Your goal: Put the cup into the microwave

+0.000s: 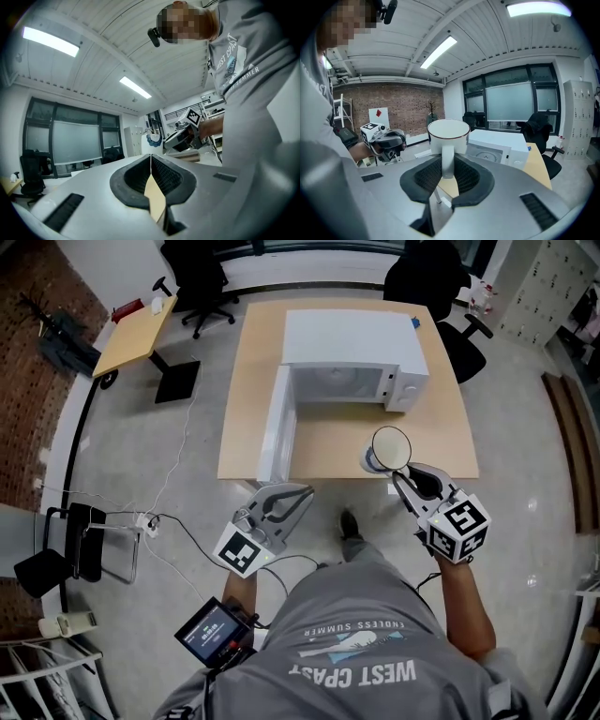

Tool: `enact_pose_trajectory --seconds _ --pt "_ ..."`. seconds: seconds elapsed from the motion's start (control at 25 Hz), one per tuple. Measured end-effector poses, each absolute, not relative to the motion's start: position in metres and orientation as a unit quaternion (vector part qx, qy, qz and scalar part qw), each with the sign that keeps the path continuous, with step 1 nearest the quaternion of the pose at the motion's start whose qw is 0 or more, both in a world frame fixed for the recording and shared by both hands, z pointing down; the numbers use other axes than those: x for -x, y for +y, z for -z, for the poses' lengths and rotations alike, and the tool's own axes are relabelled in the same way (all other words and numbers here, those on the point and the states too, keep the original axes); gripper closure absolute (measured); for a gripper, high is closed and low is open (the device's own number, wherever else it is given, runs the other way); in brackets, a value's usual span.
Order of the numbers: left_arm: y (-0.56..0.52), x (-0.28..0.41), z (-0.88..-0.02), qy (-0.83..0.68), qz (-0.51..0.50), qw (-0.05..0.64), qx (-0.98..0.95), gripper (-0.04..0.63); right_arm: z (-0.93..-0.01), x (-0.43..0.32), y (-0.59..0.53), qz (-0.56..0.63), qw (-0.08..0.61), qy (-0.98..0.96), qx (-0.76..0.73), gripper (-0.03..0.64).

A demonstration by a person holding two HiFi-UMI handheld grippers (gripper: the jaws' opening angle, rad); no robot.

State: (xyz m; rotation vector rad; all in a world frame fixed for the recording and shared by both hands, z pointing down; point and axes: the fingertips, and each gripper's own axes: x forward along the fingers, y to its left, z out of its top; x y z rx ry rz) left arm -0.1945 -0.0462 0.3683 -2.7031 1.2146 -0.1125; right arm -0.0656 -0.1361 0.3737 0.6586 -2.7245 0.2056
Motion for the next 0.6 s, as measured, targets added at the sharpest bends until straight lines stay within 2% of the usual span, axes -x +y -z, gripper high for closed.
enact_pose_trajectory --seconds 0.6 --pt "-0.101 0.211 -0.403 0.448 0.053 0.025 0.892 0.572 -0.434 0.112 -0.233 -0.108 0.195 -0.957 -0.188 0.546"
